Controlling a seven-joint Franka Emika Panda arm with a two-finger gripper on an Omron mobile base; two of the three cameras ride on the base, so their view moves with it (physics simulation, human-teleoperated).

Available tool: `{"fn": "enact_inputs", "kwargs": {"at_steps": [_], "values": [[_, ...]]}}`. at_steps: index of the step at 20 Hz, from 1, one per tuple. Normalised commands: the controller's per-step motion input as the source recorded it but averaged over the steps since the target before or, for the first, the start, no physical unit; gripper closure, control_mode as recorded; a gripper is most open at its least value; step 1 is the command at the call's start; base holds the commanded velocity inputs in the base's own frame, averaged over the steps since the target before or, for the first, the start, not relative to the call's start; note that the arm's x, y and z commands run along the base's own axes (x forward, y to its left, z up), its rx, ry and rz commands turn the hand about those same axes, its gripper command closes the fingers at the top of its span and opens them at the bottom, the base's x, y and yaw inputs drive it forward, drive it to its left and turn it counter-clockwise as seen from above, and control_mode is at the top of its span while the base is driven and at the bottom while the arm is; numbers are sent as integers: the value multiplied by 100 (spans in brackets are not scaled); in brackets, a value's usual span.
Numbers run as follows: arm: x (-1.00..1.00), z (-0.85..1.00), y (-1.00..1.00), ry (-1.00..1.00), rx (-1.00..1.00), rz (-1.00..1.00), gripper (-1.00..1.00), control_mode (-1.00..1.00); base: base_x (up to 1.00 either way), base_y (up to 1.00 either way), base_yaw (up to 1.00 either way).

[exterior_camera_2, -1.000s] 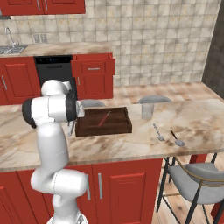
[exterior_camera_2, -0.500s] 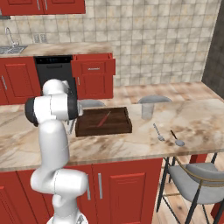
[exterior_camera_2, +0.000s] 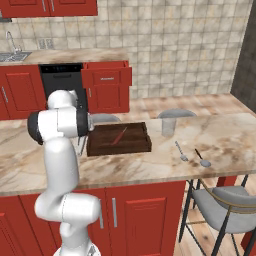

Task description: Take the tongs from the drawer on the right and place them on the dining counter next to the tray containing the hot dog.

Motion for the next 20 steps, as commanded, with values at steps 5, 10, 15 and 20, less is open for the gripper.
{"fn": "enact_inputs", "kwargs": {"at_steps": [5,10,15,20], "values": [[-88,83,-4,-40,9,1,-100,-100,0,0,0],[-100,92,-27,-48,10,4,-100,-100,0,0,0],[-100,19,-87,-33,1,4,-100,-100,0,0,0],[-100,-4,-100,-27,3,0,-100,-100,0,0,0]]}}
